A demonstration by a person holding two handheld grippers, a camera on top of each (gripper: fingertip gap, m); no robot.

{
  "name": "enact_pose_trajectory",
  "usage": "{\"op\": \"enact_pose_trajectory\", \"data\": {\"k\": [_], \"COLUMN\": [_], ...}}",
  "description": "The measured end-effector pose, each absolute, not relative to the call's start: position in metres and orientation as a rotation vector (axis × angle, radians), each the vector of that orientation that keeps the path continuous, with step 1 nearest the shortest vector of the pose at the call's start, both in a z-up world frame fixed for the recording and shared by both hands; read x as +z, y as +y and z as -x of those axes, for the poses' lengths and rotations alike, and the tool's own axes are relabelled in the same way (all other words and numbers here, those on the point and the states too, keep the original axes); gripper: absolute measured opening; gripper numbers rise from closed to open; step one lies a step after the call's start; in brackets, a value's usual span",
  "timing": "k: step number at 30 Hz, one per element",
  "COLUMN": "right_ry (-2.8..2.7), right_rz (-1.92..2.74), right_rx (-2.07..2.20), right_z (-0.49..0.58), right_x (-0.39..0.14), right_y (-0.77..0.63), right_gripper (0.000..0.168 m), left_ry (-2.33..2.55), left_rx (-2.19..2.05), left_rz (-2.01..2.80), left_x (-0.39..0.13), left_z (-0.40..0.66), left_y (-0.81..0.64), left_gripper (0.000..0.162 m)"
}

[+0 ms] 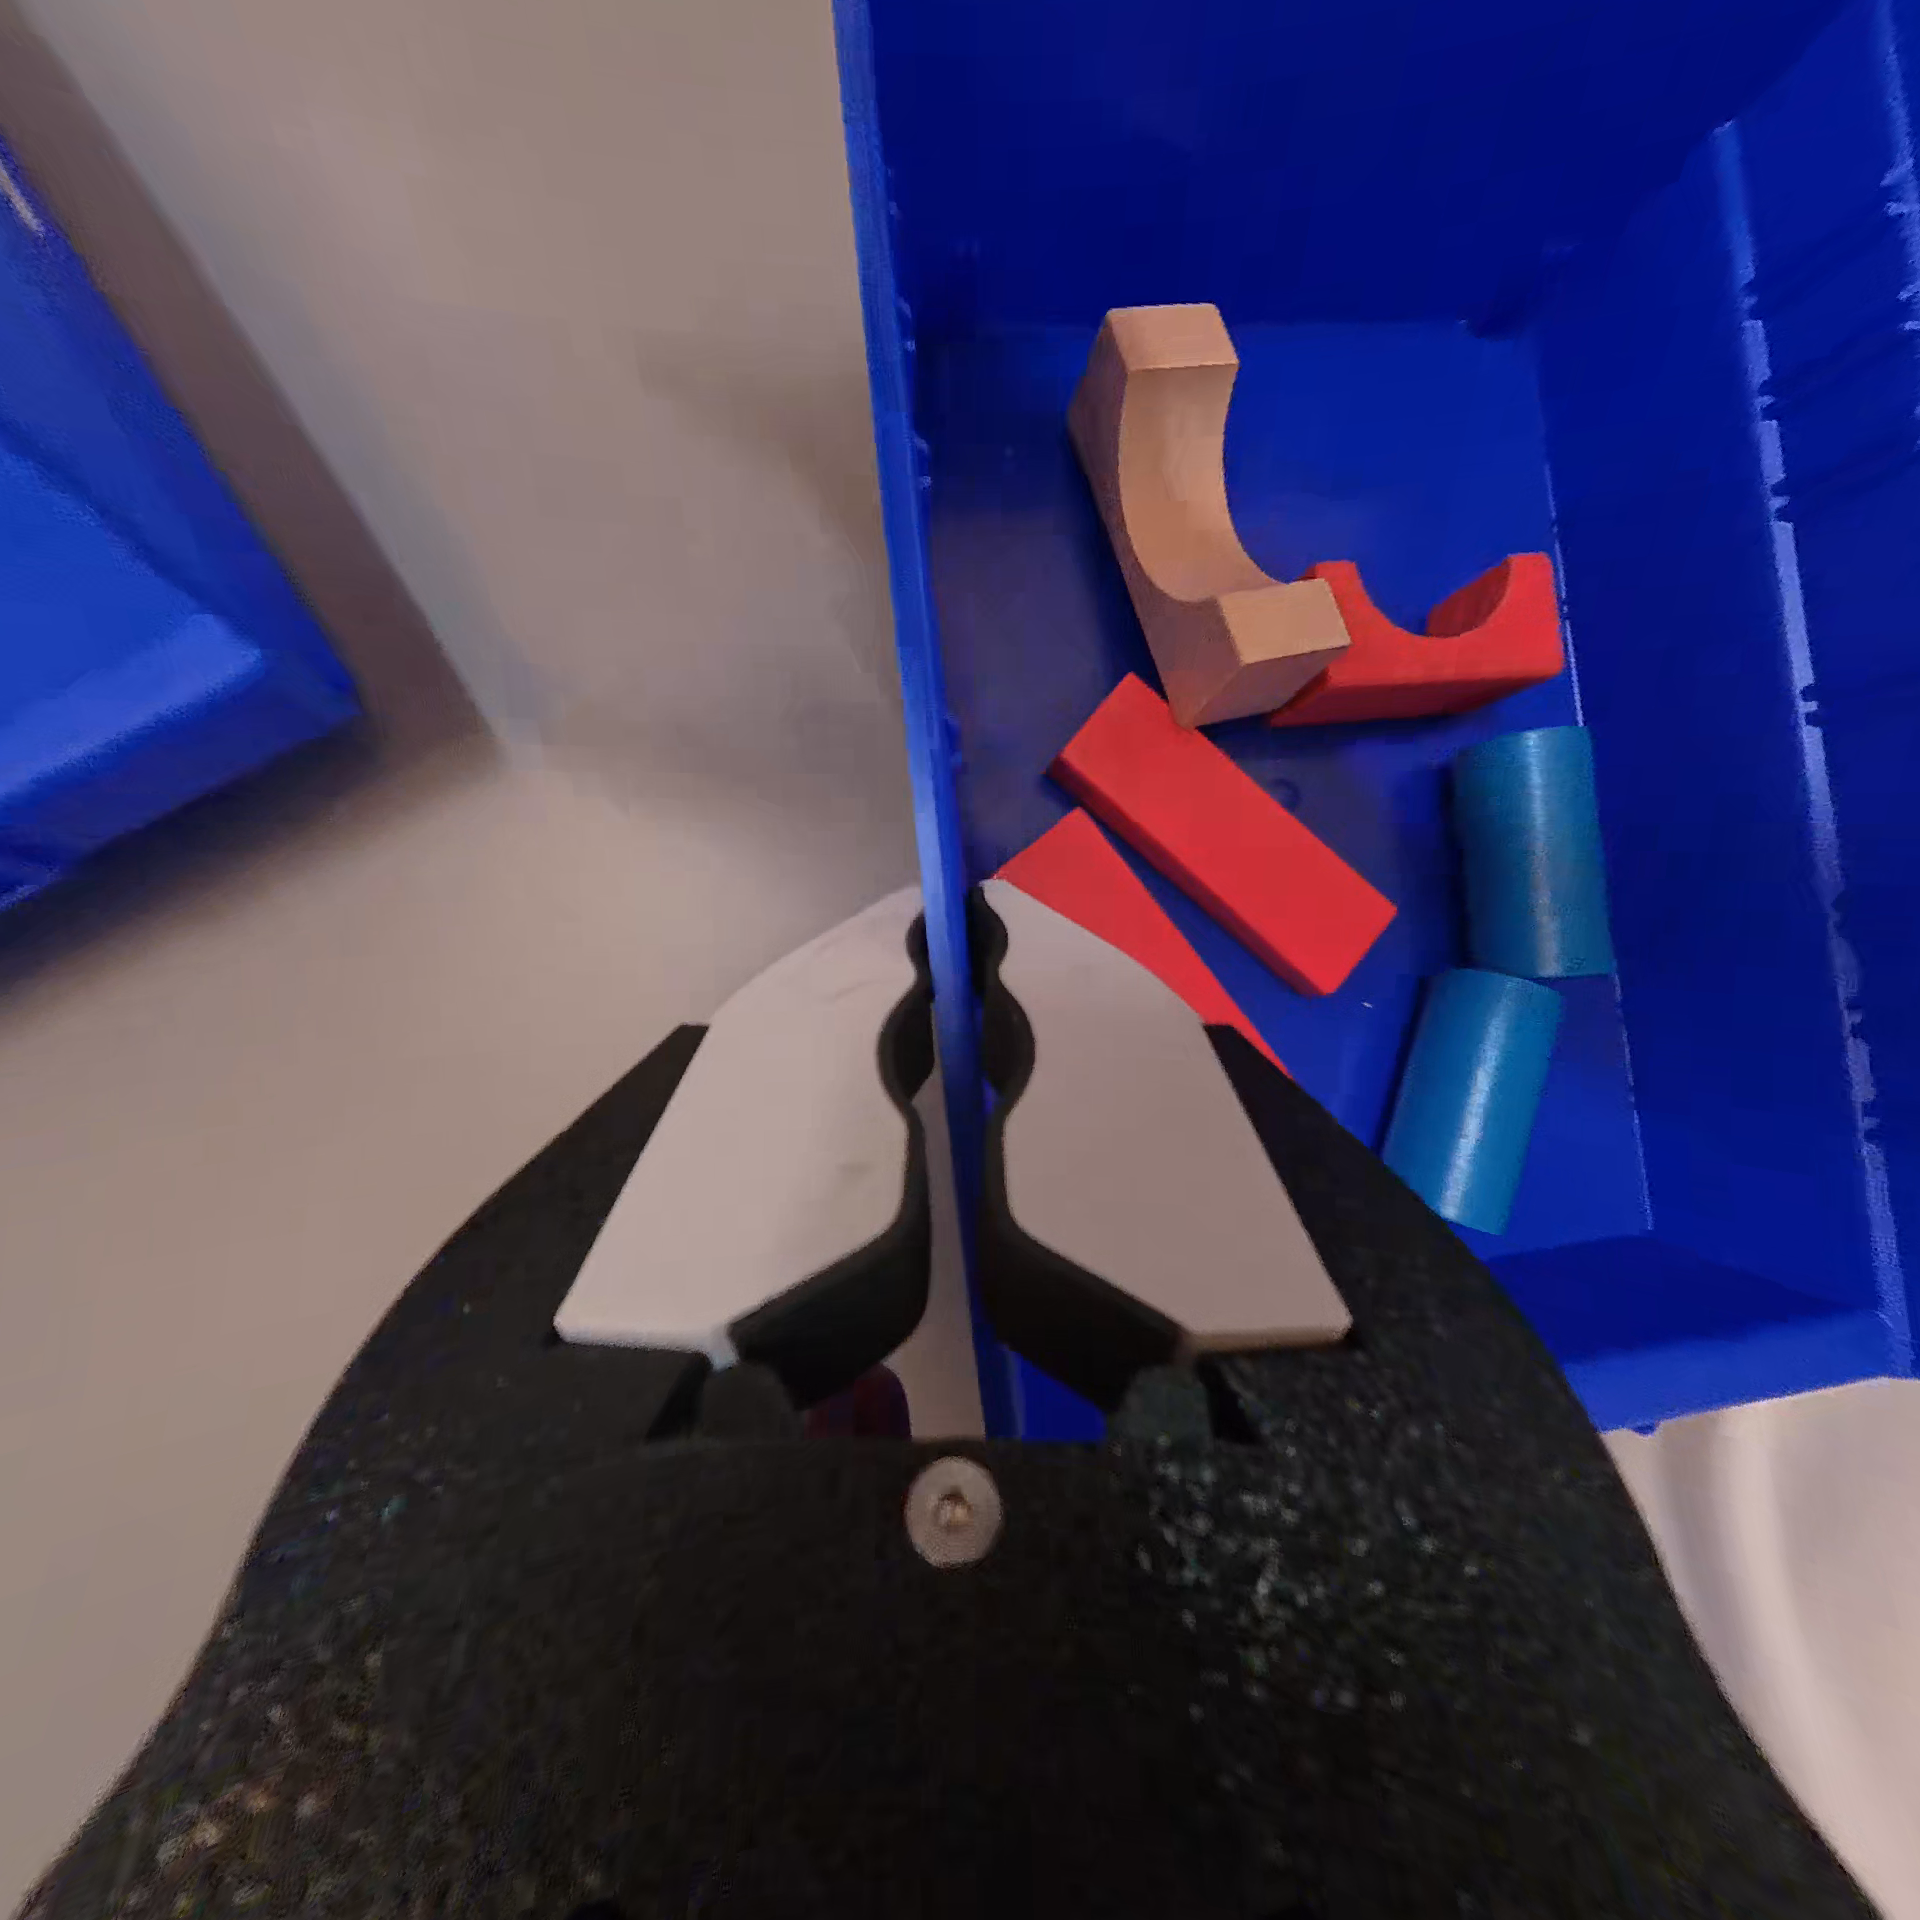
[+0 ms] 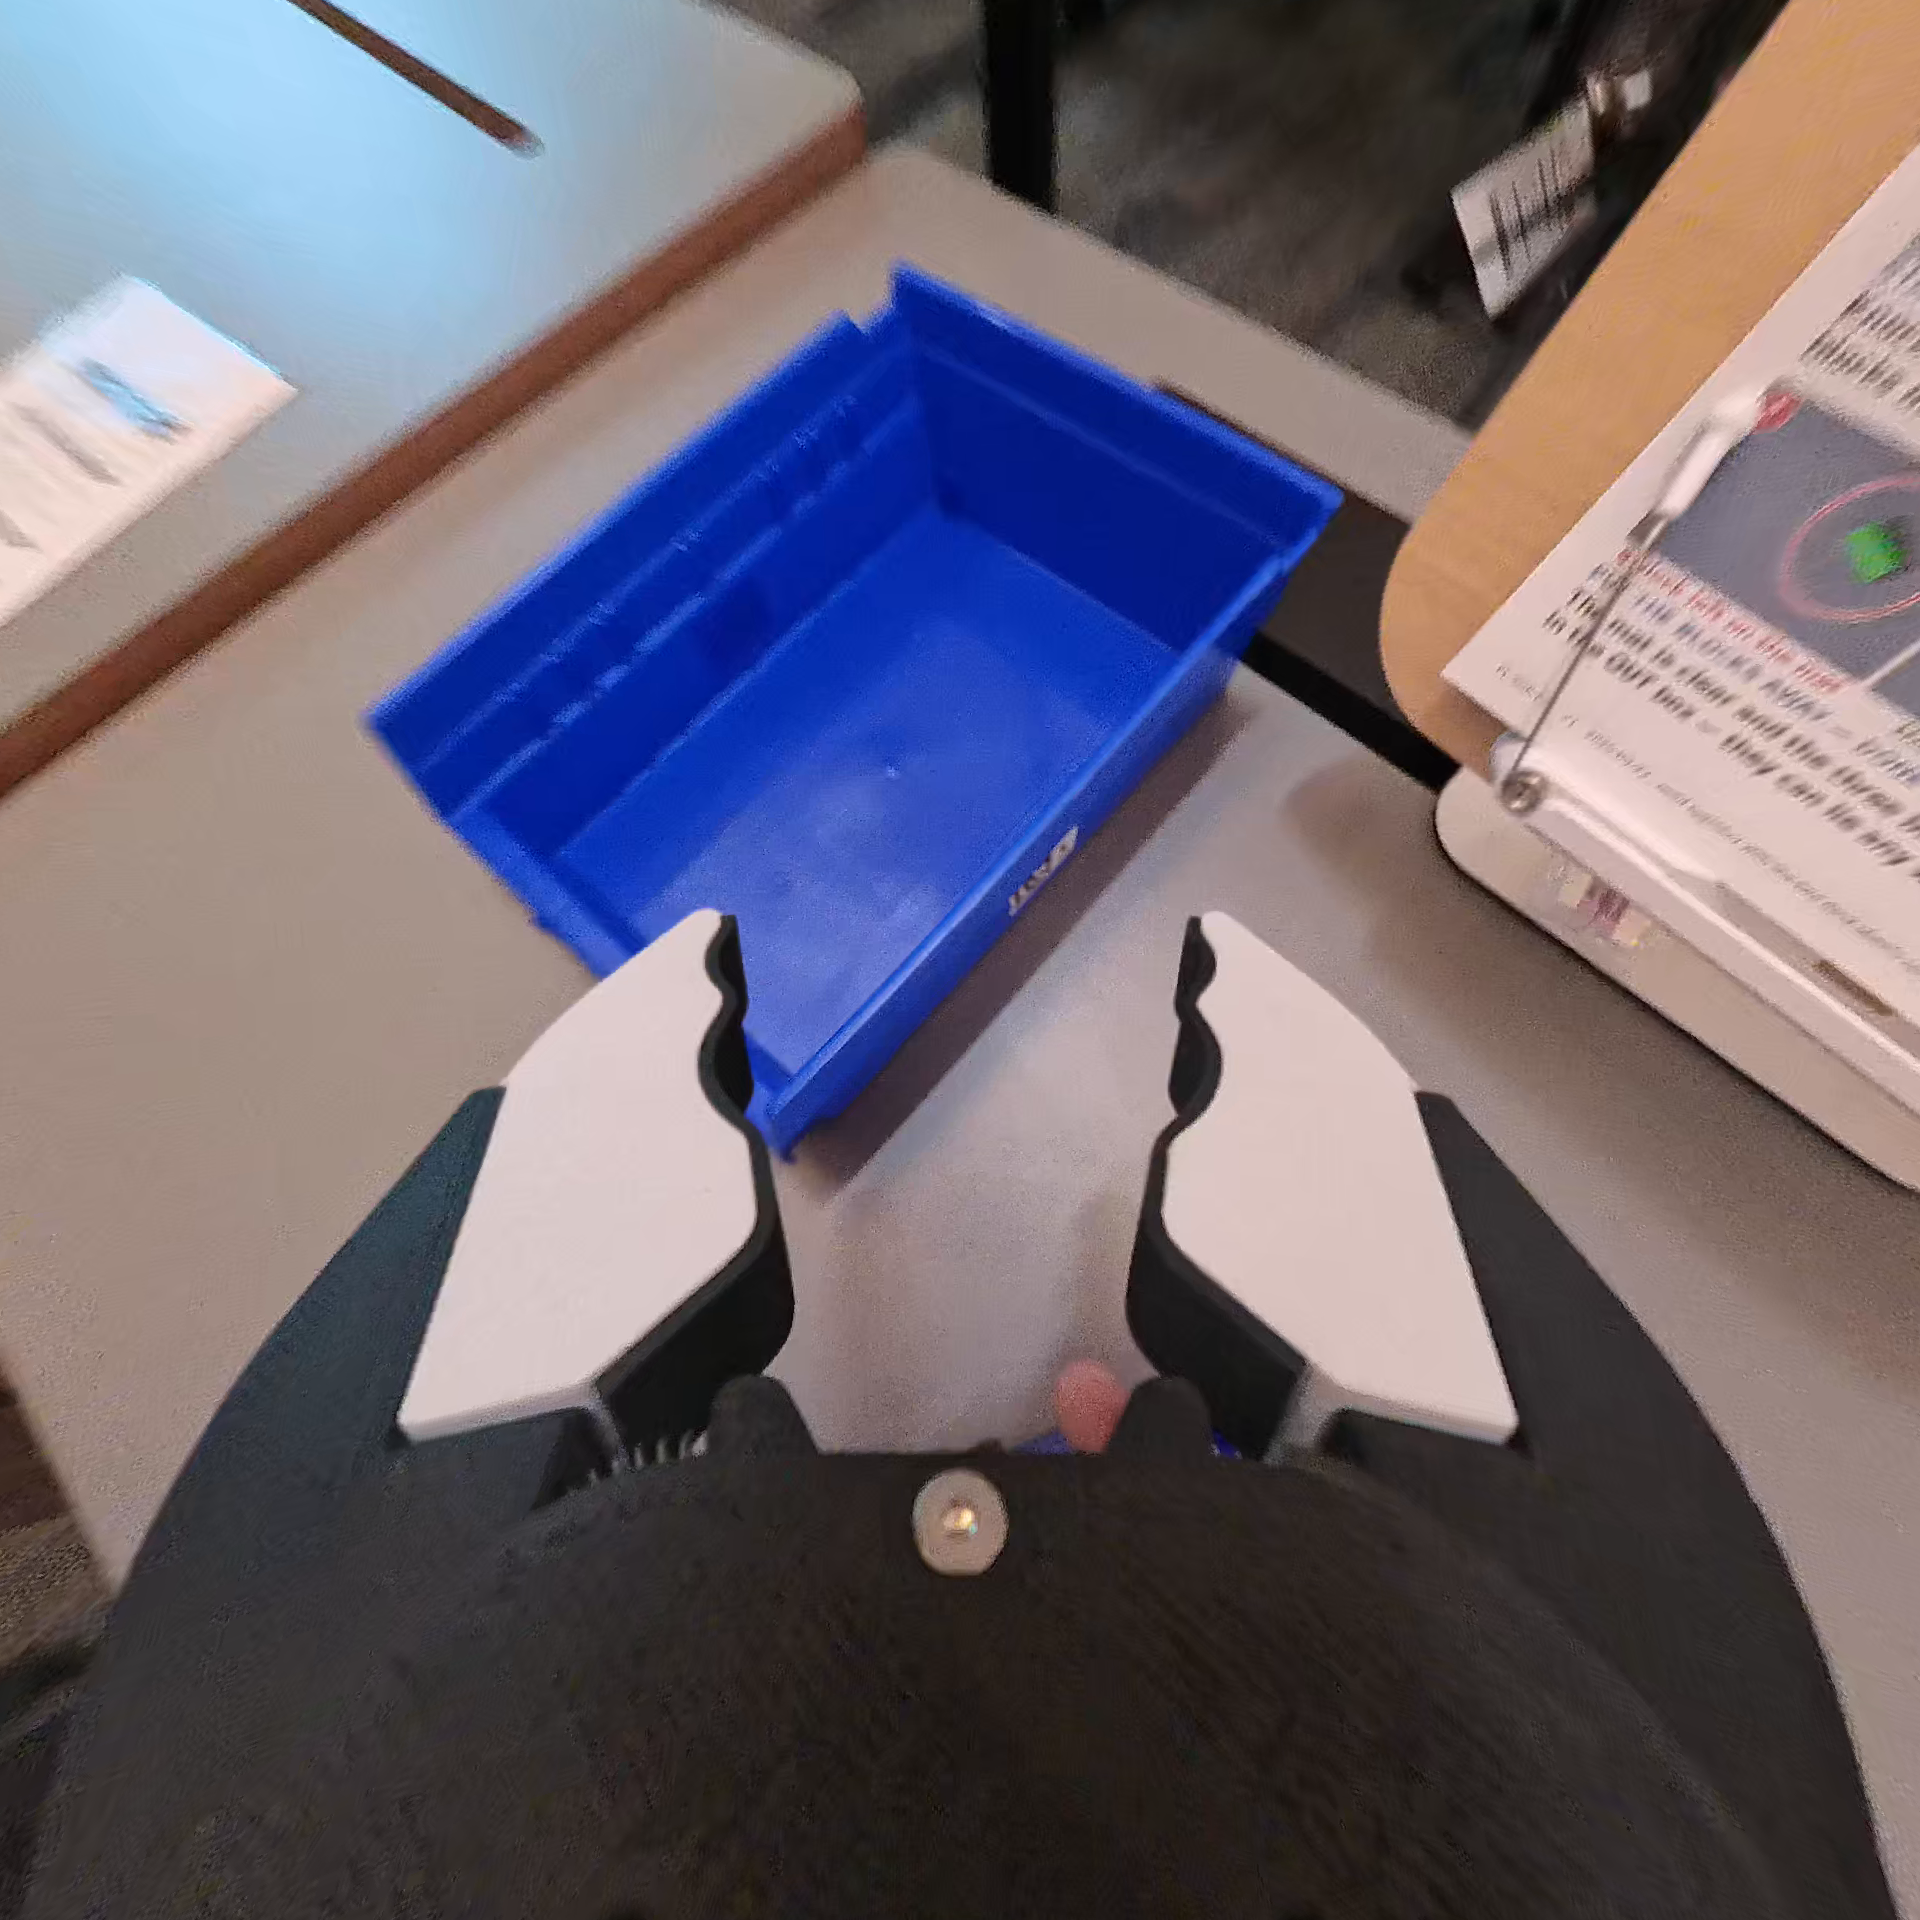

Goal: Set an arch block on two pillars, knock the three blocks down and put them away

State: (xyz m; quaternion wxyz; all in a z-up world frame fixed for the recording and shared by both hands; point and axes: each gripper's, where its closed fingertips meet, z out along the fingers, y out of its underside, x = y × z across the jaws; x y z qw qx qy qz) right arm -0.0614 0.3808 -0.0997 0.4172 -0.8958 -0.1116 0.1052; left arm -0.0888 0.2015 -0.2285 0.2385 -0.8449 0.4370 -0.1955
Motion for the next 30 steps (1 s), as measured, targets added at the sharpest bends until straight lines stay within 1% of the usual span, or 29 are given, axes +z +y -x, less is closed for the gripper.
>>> {"op": "enact_pose_trajectory", "data": {"k": [1, 5, 6, 8, 9, 10, 12, 13, 14, 16, 18, 24, 27, 30], "right_ry": [-0.249, -0.105, -0.103, -0.130, -0.113, -0.088, -0.060, -0.035, -0.026, 0.025, 0.041, 0.044, 0.017, -0.030], "right_rz": [2.301, 2.456, 2.482, 2.522, 2.541, 2.572, 2.618, 2.614, 2.601, 2.567, 2.572, 2.518, 2.473, 2.427], "right_rx": [0.225, 0.233, 0.271, 0.225, 0.155, 0.119, 0.137, 0.105, 0.044, 0.035, 0.049, 0.034, 0.063, 0.145], "right_z": [0.062, 0.070, 0.078, 0.082, 0.078, 0.077, 0.082, 0.080, 0.073, 0.070, 0.072, 0.080, 0.087, 0.095], "right_x": [-0.116, -0.167, -0.176, -0.197, -0.209, -0.221, -0.240, -0.245, -0.248, -0.249, -0.249, -0.234, -0.210, -0.169], "right_y": [0.395, 0.433, 0.438, 0.448, 0.452, 0.454, 0.455, 0.458, 0.460, 0.466, 0.469, 0.476, 0.482, 0.482], "right_gripper": [0.080, 0.077, 0.073, 0.052, 0.047, 0.047, 0.041, 0.036, 0.023, 0.013, 0.009, 0.008, 0.008, 0.008], "left_ry": [1.190, 1.181, 1.176, 1.161, 1.153, 1.146, 1.137, 1.132, 1.127, 1.122, 1.119, 1.116, 1.109, 1.106], "left_rx": [-0.541, -0.532, -0.531, -0.532, -0.532, -0.531, -0.518, -0.513, -0.512, -0.516, -0.524, -0.525, -0.523, -0.511], "left_rz": [2.313, 2.301, 2.300, 2.297, 2.296, 2.298, 2.299, 2.299, 2.299, 2.295, 2.290, 2.251, 2.244, 2.241], "left_x": [-0.228, -0.228, -0.228, -0.228, -0.228, -0.228, -0.228, -0.228, -0.228, -0.228, -0.228, -0.228, -0.228, -0.228], "left_z": [0.095, 0.116, 0.120, 0.128, 0.131, 0.134, 0.141, 0.144, 0.146, 0.149, 0.151, 0.152, 0.155, 0.158], "left_y": [0.200, 0.195, 0.194, 0.193, 0.192, 0.191, 0.190, 0.189, 0.189, 0.189, 0.189, 0.190, 0.190, 0.192], "left_gripper": [0.003, 0.003, 0.003, 0.003, 0.003, 0.003, 0.003, 0.003, 0.003, 0.003, 0.003, 0.003, 0.004, 0.004]}}
